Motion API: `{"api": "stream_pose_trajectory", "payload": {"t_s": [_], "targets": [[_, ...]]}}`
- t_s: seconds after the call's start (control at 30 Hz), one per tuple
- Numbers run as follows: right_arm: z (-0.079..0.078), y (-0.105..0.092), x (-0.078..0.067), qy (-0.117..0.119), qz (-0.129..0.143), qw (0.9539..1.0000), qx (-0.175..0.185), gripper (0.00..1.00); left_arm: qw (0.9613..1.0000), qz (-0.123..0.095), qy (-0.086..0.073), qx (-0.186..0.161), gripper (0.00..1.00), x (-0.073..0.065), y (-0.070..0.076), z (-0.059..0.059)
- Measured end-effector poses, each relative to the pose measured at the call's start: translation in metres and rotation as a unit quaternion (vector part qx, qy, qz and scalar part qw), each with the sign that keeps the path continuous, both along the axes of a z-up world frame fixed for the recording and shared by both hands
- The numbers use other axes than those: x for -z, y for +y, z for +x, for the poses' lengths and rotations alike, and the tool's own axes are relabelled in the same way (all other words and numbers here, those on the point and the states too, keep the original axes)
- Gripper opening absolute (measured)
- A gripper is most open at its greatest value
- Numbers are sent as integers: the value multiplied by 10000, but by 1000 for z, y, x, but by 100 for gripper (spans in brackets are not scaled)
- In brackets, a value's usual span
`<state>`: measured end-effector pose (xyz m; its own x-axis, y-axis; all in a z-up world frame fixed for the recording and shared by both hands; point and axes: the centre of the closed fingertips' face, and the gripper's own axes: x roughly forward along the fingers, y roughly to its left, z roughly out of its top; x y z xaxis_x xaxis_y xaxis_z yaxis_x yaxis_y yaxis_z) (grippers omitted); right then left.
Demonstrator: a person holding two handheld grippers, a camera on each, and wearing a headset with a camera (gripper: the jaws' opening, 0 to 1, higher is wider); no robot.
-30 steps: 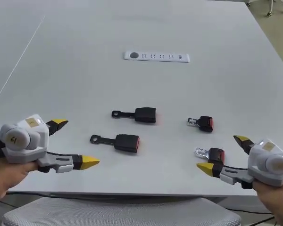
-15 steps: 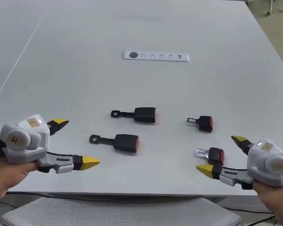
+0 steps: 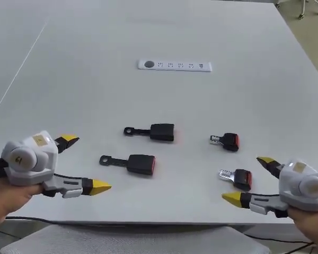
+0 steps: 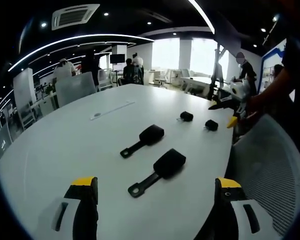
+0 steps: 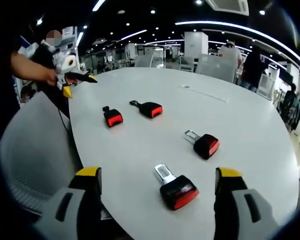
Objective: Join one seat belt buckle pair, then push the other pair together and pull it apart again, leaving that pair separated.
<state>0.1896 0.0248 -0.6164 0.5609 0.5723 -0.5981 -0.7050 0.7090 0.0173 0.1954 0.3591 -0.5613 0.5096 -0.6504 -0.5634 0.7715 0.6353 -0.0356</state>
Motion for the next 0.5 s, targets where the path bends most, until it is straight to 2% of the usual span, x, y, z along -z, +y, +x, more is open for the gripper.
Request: {"api": "stream_pose_trajectory", "payload": {"t_s": [0.33, 0.5], "targets": [[1, -1, 5, 126, -28, 9997, -197, 93, 9994, 138, 40, 301, 97, 6, -11, 6], [2, -2, 11, 284, 4, 9993, -253, 90, 9979, 274, 72, 588, 95, 11, -20, 11]]}}
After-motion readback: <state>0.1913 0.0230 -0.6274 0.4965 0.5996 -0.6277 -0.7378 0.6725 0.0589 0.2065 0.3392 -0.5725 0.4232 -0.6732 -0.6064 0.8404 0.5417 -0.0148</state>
